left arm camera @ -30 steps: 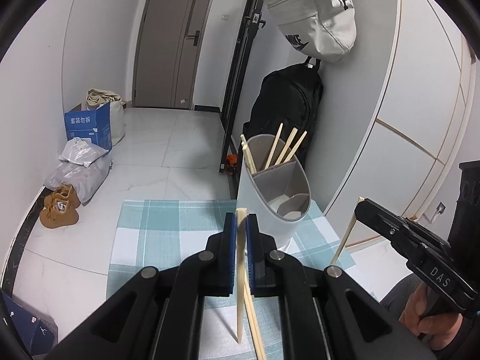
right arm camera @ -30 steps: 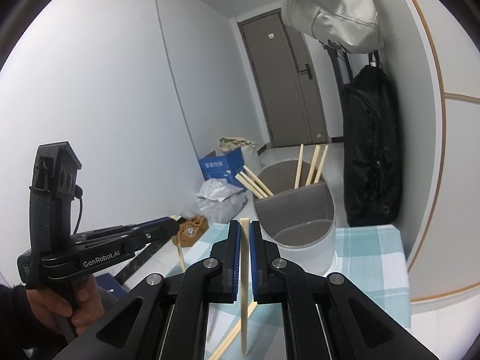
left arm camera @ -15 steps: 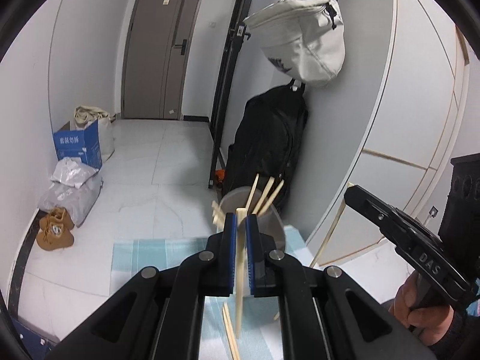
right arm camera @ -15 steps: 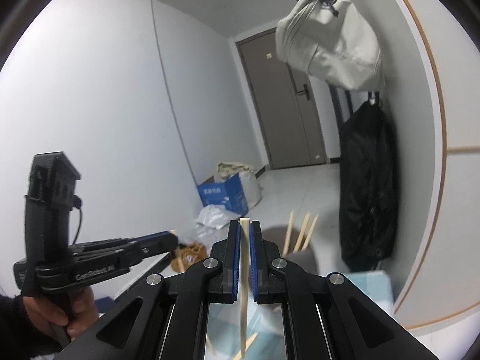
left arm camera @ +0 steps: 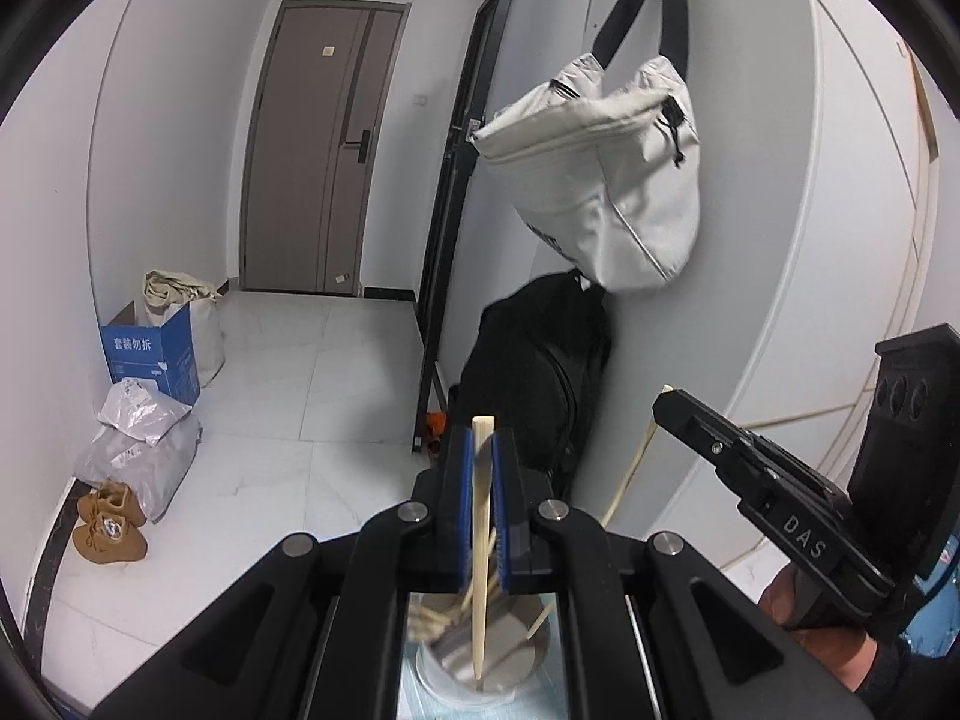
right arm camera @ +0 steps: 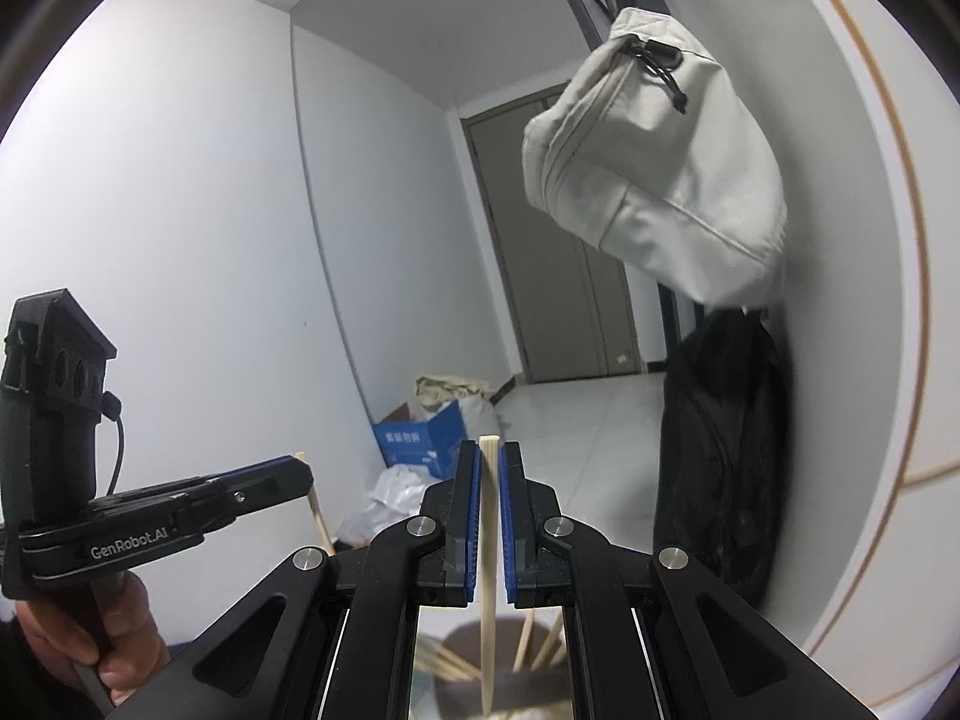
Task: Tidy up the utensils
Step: 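Carry the chopstick in the left gripper over the utensil holder and lower it in, then open both grippers and withdraw them from the utensil holder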
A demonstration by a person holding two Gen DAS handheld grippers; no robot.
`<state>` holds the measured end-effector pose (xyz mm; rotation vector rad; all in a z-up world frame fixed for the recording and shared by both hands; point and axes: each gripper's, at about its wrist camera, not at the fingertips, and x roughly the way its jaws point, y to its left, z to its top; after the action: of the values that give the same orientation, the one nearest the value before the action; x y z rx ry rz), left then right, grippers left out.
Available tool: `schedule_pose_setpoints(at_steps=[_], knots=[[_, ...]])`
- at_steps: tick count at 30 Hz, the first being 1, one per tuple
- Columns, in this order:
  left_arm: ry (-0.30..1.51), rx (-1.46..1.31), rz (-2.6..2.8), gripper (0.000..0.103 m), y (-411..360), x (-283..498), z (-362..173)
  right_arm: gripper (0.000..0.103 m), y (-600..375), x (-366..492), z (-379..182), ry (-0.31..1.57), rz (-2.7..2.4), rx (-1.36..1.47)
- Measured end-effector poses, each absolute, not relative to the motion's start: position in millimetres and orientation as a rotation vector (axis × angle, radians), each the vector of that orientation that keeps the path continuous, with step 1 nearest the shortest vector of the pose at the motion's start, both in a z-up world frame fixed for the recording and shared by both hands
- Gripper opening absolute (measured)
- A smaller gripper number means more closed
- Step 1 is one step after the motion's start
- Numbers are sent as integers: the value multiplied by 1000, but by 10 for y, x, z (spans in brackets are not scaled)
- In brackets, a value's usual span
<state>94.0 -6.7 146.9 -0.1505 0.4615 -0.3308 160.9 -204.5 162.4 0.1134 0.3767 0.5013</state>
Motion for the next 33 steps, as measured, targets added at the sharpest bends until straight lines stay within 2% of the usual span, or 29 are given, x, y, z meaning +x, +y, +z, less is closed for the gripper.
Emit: schedule_pose_setpoints(at_steps=[8,23,33], knots=[[450,-156,-315,2,-66,1292,1414,5,-1963,1934,1605,371,507,107],[522,-146,-333,2,-105,1594,993,5,-1821,2193,1149,439,530,60],[672,-154,-488,2,-97,1688,740,6,-1852,2187,741,557,553,76]])
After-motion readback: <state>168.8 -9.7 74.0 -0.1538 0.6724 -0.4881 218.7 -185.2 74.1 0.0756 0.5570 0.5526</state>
